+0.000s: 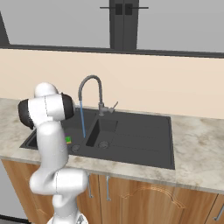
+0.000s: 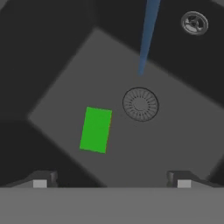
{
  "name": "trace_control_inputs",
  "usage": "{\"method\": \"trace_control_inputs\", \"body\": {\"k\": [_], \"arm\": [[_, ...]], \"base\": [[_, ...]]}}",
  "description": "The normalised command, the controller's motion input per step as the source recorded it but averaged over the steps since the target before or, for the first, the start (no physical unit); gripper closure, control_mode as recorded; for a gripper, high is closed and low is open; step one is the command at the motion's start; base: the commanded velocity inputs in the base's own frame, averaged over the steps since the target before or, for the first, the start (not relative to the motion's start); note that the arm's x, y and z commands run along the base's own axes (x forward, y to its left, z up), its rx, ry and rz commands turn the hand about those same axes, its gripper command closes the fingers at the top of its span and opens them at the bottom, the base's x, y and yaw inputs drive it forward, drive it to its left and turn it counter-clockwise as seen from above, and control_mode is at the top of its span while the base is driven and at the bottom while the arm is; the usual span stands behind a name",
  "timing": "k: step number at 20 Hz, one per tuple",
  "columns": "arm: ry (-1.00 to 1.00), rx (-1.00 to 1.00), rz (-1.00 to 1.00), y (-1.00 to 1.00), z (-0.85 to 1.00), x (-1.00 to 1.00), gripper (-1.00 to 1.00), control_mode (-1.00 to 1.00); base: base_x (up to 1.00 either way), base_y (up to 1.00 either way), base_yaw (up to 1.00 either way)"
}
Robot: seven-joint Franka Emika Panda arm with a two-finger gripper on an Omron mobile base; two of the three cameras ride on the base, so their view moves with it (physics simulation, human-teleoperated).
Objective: Soak the sponge with water for a few seconds and then drop it inside the sink.
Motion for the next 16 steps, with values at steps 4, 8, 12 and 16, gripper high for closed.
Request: {"method": "trace_control_inputs", "body": {"k": [4, 8, 12, 16], "arm": [[0.0, 0.0, 0.11, 0.0, 0.52, -0.29, -1.0, -1.0], [0.0, 0.0, 0.1, 0.0, 0.48, -0.32, -1.0, -1.0], [-0.01, 0.0, 0.09, -0.02, 0.41, -0.41, -1.0, -1.0], [-0.03, 0.0, 0.09, -0.01, 0.33, -0.49, -1.0, -1.0]], "base": [[0.0, 0.0, 0.0], [0.0, 0.0, 0.0], [0.0, 0.0, 0.0], [0.0, 0.0, 0.0]]}}
